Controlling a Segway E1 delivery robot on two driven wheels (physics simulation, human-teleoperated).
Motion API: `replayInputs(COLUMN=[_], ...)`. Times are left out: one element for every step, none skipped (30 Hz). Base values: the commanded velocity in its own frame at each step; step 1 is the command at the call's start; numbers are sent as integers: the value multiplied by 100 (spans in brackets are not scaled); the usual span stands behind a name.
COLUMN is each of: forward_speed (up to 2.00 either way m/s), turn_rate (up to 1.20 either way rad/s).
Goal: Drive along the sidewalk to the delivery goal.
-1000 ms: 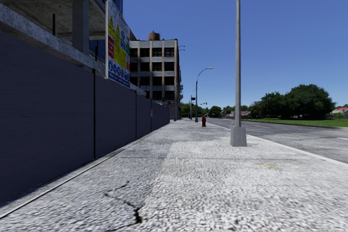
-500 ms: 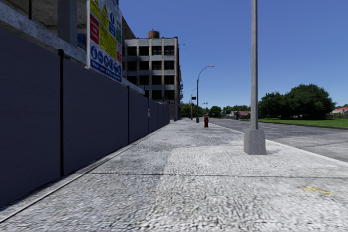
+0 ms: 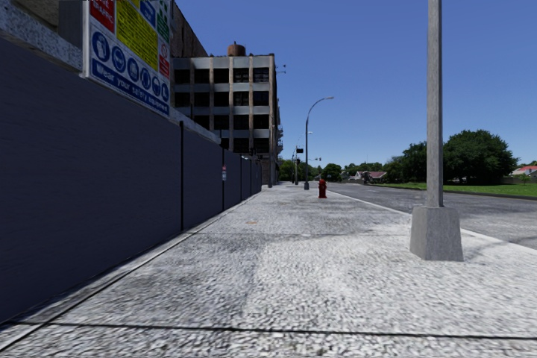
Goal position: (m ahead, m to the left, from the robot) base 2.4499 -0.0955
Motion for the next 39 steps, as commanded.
replayInputs(forward_speed=[200, 200, 200, 200, 200, 200, 200, 200, 200, 200, 200, 200, 200, 200, 200, 200, 200, 200, 200, 200, 200, 200, 200, 172, 172, 117, 74, 52, 52, 44, 39, 34, 34, 20, 1, 0, 0, 0, 0], turn_rate=[0, 0, 0, 0, 0, 0, 0, 0, 0, 0, 0, 0, 0, 0, 0, 0, 0, 0, 0, 0, 0, 0, 0, 0, 0, 0, 0, 0, 0, 0, 0, 0, 0, 0, 0, 0, 0, 0, 0])
